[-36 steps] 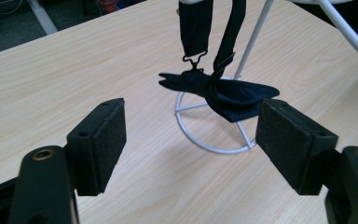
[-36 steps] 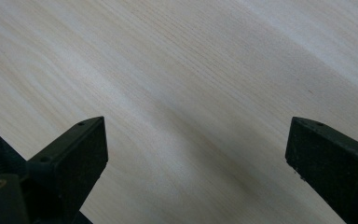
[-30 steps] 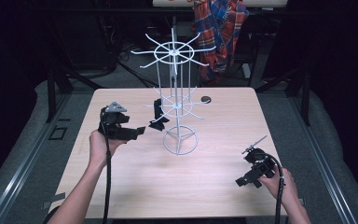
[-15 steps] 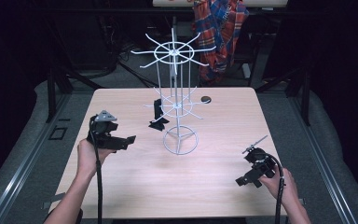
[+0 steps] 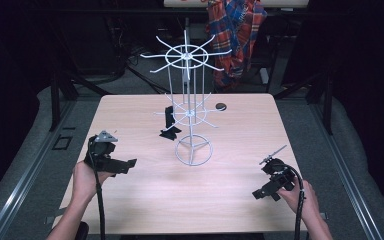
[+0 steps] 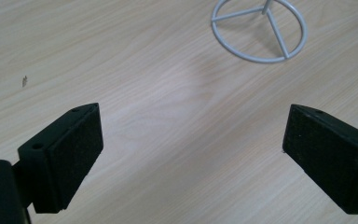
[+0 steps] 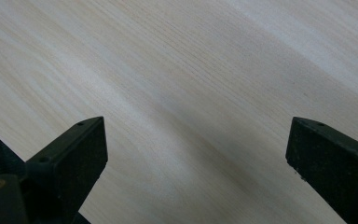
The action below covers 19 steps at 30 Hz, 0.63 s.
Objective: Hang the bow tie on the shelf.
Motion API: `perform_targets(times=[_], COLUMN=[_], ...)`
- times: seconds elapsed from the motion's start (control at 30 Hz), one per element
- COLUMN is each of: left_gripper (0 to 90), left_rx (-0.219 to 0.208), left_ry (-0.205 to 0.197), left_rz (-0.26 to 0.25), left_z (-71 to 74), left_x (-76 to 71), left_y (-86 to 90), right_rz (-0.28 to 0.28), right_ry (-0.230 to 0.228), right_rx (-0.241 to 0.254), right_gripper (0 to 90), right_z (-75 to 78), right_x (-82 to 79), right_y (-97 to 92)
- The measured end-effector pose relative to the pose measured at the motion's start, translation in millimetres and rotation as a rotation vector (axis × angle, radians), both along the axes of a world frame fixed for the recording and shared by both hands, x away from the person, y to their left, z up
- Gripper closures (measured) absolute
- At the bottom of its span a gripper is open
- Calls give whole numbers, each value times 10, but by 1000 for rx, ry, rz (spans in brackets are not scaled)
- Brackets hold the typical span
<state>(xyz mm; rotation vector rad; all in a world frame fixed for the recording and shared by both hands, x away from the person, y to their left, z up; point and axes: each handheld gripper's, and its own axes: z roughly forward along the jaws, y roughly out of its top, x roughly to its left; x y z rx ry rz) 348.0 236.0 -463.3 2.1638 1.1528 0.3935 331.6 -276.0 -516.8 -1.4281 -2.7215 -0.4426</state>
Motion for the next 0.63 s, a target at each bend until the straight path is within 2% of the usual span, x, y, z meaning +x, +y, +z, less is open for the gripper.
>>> perform_targets(times=[0.2, 0.27, 0.33, 0.37, 0.43, 0.5, 0.53, 0.63], left_gripper=[14, 5, 2, 2, 2, 2, 2, 2], left_rx=[27, 46, 69, 76, 83, 83, 83, 79], left_ry=[54, 65, 80, 91, 110, 117, 121, 132], left_rz=[7, 13, 15, 9, 4, 5, 7, 7], left_z=[-126, -168, -228, -250, -278, -303, -319, -344], left_x=[-58, -77, -98, -96, -83, -63, -52, -38], left_y=[59, 68, 77, 83, 89, 97, 102, 109], right_rz=[2, -13, 6, -4, -14, -9, 6, 11], right_ry=[-6, -6, -4, 9, -8, -7, -12, -10], right_rx=[7, 18, 5, 7, 27, 22, 3, 0], right_gripper=[50, 50, 51, 51, 51, 52, 52, 53], right_z=[-10, -21, -15, -11, -28, -26, -23, -18], right_x=[-2, -9, 1, -3, -9, -6, 1, 4], right_y=[8, 19, 18, 28, 40, 41, 33, 32])
